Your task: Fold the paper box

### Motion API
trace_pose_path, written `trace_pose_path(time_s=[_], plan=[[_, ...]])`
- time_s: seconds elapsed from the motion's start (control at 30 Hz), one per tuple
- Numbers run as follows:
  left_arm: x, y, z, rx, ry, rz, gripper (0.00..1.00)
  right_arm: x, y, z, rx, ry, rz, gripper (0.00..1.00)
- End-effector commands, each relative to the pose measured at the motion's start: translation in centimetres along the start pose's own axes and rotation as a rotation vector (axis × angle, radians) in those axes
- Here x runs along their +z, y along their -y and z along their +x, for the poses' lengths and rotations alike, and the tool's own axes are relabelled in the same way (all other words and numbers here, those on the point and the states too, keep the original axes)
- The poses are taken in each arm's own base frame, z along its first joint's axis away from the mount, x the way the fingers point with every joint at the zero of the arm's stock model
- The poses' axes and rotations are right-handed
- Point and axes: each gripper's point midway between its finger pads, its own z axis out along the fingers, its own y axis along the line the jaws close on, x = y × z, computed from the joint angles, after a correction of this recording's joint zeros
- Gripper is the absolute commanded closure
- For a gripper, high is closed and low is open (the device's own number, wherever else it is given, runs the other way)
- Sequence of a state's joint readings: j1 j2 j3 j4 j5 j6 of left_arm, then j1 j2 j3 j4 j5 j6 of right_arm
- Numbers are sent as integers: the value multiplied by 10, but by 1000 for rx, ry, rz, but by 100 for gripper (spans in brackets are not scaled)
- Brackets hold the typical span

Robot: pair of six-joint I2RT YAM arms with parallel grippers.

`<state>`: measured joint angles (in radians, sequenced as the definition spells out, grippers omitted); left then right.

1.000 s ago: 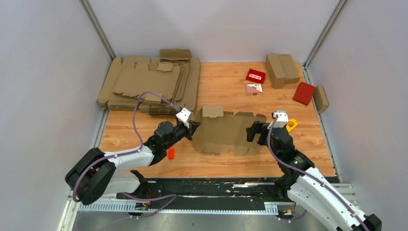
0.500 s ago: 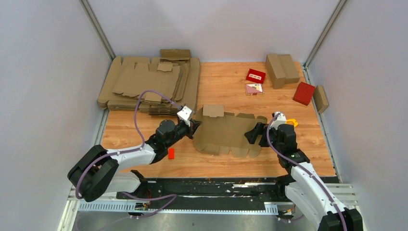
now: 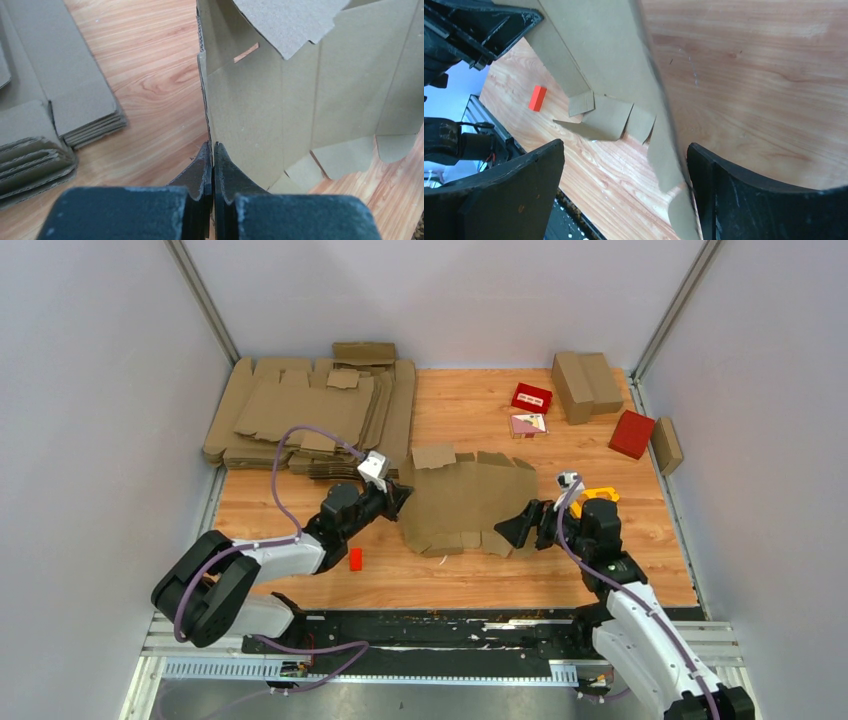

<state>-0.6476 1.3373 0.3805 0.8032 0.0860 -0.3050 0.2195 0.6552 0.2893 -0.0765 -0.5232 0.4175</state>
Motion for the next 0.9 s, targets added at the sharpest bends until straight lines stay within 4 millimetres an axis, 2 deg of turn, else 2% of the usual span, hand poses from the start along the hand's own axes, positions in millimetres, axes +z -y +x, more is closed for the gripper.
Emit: trace_pose_path(time_s=[0.0, 0.27, 0.4, 0.5, 0.67, 0.87], plan=[[-6, -13, 20, -51, -50, -38, 100, -1, -13, -2, 24, -21, -52, 7], [-7, -11, 18, -54, -41, -19, 100, 12, -2, 0, 102, 18, -42, 5], [-7, -11, 18, -47, -42, -17, 100, 20, 21, 5, 169, 11, 71, 5], [-7, -11, 17, -48, -43, -18, 100, 26, 30, 12, 224, 10, 90, 7], [-7, -12, 21, -67, -53, -29, 100, 29, 30, 19, 293, 40, 67, 8], [-6, -11, 22, -95, -54, -29, 100, 30, 28, 23, 285, 50, 85, 7]])
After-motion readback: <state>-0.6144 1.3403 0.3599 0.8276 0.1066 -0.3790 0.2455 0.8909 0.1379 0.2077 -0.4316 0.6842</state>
